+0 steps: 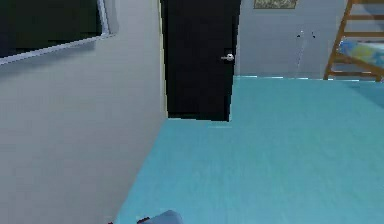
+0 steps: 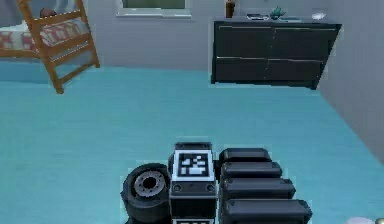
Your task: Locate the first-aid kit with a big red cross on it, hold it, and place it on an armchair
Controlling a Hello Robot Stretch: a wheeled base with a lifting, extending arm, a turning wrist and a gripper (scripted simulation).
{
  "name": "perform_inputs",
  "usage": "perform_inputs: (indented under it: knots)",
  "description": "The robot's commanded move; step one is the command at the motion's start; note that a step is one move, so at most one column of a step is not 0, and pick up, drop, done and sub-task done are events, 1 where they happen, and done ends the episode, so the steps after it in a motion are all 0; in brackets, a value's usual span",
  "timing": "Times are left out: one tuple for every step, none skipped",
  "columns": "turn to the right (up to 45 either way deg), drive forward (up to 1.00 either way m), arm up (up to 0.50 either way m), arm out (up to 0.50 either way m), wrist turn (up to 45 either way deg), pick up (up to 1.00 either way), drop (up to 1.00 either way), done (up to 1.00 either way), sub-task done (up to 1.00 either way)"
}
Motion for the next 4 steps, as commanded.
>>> perform_inputs:
  knots:
    - [-45.0, 0.0, 0.0, 0.0, 0.0, 0.0, 0.0, 0.0, 0.0]
    - [-45.0, 0.0, 0.0, 0.0, 0.0, 0.0, 0.0, 0.0, 0.0]
    - [-45.0, 0.0, 0.0, 0.0, 0.0, 0.0, 0.0, 0.0, 0.0]
    - [-21.0, 0.0, 0.0, 0.0, 0.0, 0.0, 0.0, 0.0, 0.0]
